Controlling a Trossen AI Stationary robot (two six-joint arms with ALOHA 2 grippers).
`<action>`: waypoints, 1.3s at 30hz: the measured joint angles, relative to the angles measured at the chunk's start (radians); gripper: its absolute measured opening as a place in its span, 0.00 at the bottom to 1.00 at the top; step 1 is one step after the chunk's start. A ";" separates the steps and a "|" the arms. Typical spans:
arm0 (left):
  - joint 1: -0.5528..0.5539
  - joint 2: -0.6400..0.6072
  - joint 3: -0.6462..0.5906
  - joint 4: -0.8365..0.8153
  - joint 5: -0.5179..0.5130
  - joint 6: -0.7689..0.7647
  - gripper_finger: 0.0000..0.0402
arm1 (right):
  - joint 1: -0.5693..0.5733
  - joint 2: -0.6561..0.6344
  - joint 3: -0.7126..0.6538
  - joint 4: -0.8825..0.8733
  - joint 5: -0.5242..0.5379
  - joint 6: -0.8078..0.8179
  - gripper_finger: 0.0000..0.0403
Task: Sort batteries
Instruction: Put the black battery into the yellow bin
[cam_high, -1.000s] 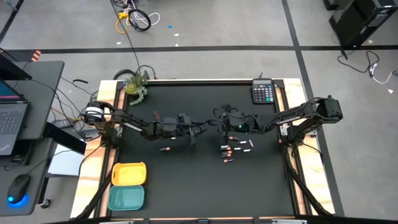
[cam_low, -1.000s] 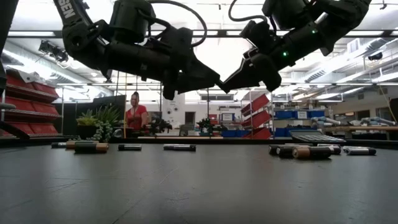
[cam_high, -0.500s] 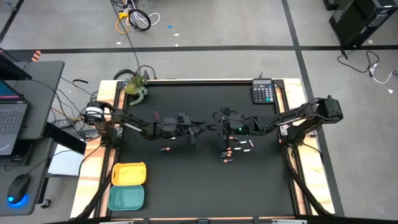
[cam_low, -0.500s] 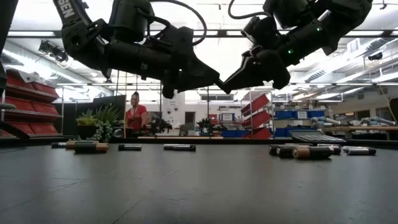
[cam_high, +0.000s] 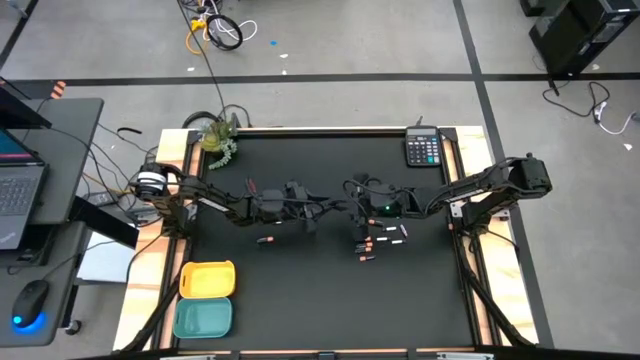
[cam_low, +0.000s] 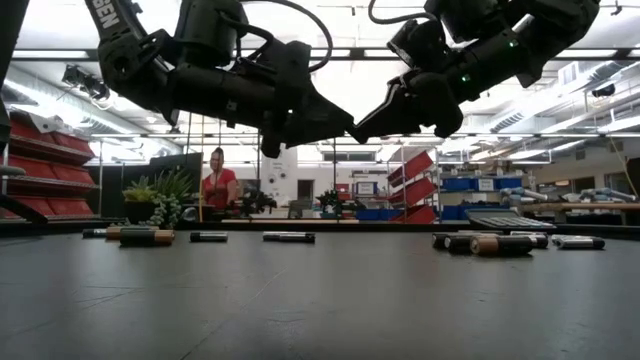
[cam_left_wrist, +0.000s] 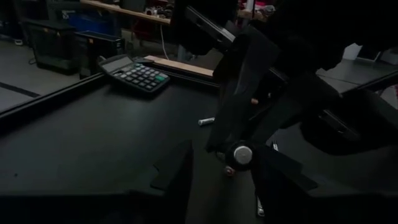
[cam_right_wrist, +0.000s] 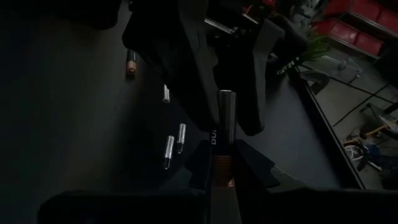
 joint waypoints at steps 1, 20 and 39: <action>0.000 0.000 0.000 0.000 0.002 0.000 0.39 | 0.000 0.000 0.000 0.000 0.000 0.002 0.12; -0.007 -0.082 0.000 -0.167 0.019 0.052 0.12 | 0.002 -0.011 0.000 -0.002 0.033 0.111 0.42; -0.205 -0.679 0.114 -1.609 0.578 -0.581 0.12 | 0.077 -0.016 -0.209 0.367 0.086 0.238 0.46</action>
